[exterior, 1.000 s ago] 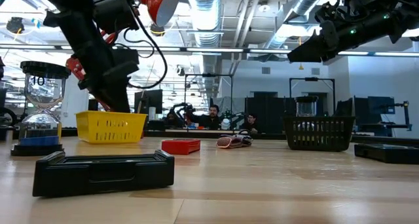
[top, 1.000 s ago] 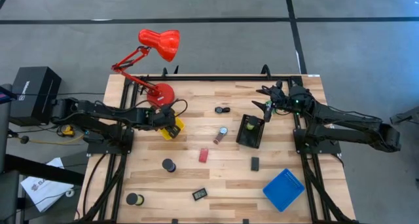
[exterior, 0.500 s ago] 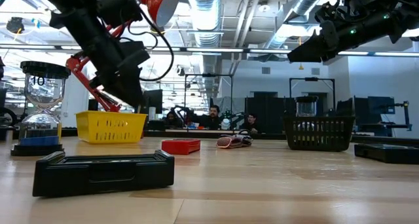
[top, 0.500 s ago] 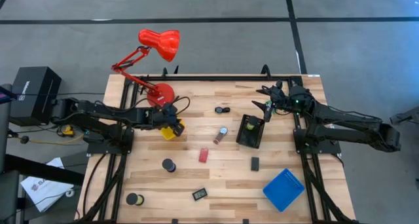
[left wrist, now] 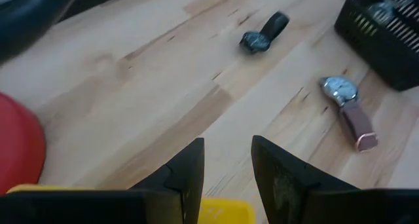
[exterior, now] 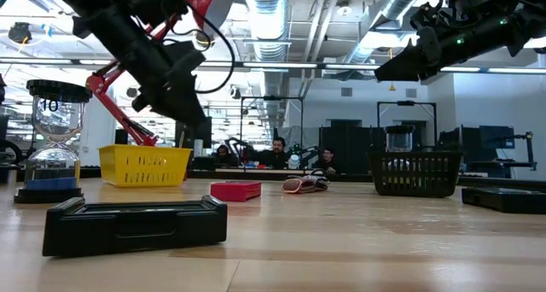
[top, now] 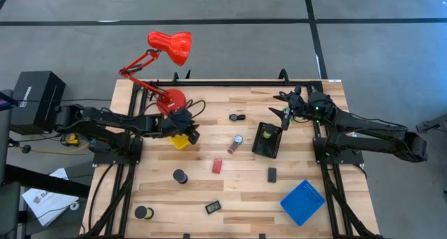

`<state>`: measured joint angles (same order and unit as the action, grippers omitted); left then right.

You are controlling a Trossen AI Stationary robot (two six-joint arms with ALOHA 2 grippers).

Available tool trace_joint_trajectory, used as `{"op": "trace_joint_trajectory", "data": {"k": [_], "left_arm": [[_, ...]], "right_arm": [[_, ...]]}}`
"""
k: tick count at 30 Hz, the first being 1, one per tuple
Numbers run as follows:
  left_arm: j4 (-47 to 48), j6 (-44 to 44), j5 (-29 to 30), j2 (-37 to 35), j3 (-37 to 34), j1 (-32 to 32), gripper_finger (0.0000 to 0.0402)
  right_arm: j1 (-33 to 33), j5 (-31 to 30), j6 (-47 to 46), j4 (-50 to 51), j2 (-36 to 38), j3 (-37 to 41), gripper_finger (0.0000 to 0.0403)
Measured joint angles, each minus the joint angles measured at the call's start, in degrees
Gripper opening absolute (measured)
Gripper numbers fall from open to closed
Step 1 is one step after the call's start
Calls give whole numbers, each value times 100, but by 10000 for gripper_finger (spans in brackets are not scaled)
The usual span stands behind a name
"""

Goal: Pick & Place Office items
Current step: Put the top black digital timer into the blue bin

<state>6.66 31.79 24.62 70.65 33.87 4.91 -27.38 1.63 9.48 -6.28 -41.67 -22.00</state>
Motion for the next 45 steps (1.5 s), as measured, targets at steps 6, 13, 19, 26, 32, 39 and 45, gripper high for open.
{"op": "trace_joint_trajectory", "data": {"k": [6,13,19,26,32,39,45], "left_arm": [[-177,-2,-1,0,2,-7,122],[-265,-2,-2,0,2,-78,122],[-493,-2,-2,0,2,-403,122],[-812,15,-2,1,2,-765,122],[-1273,16,-2,2,2,-1123,122],[-1940,14,-2,0,2,-1500,122],[-2241,2,-2,1,2,-1703,122]], "right_arm": [[0,0,1,0,0,0,249],[0,0,1,2,0,0,249],[-2,0,1,2,0,0,249],[0,0,-1,2,0,0,249],[0,0,-1,2,0,0,249],[-2,0,-18,3,0,0,249],[-2,0,-758,22,0,0,249]]}}
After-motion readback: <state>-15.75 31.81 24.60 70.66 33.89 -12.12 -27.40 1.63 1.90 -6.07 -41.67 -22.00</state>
